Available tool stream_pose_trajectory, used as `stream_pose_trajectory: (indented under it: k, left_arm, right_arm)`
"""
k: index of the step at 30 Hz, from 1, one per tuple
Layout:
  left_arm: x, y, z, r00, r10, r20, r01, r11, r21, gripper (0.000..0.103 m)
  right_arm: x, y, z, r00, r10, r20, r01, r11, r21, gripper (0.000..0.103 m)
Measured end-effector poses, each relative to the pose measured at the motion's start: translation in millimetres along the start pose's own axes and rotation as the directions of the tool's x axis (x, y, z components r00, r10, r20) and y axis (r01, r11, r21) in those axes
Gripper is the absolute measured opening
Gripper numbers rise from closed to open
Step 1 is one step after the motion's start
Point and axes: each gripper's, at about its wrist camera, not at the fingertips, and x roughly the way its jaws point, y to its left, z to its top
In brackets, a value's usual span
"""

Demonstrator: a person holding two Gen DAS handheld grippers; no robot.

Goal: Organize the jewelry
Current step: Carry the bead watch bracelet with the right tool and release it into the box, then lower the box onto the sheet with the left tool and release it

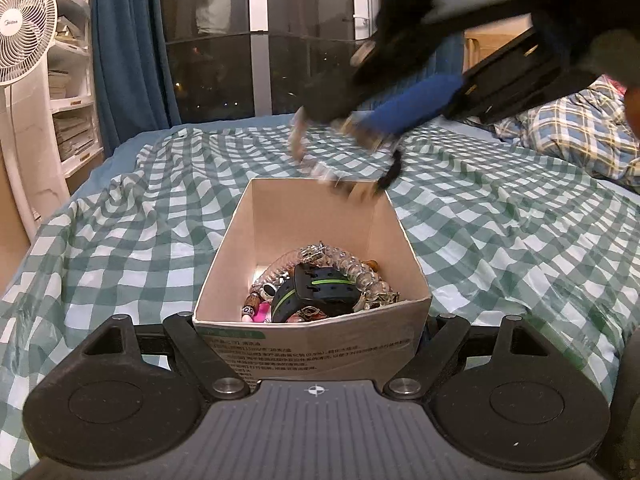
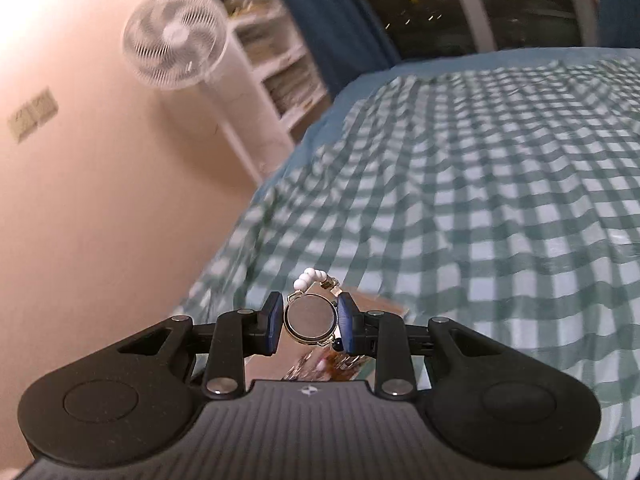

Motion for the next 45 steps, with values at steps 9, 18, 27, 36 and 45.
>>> stream_pose_trajectory:
  k: [9, 18, 27, 36, 45]
  left_arm:
    - [10, -1, -3, 1.000, 0.021, 0.000, -0.021, 1.000, 0.003, 0.056]
    - [45, 3, -16, 0.994, 0.062, -0.085, -0.067, 0.996, -0.061, 0.058]
    - [42, -4, -15, 0.955, 0.067, -0.289, -0.086, 0.995, -0.053, 0.079]
    - [-75, 26, 54, 0.919, 0.097, -0.381, -0.253, 0.888, -0.384, 0.079]
    - [-178, -6, 113, 0.893, 0.162, -0.420, -0.321, 0.883, -0.342, 0.079]
  right_arm:
    - [-16, -20, -15, 0.994, -0.109, 0.015, 0.109, 0.994, 0.018, 0.103]
    - [-43, -59, -70, 0.947, -0.322, -0.001, 0.322, 0.946, 0.031, 0.103]
    - [-41, -63, -131, 0.819, -0.554, -0.149, 0.568, 0.819, 0.079, 0.103]
    - [-89, -5, -119, 0.829, -0.536, -0.157, 0.550, 0.833, 0.059, 0.103]
    - [-170, 84, -104, 0.880, -0.471, -0.060, 0.472, 0.882, 0.005, 0.103]
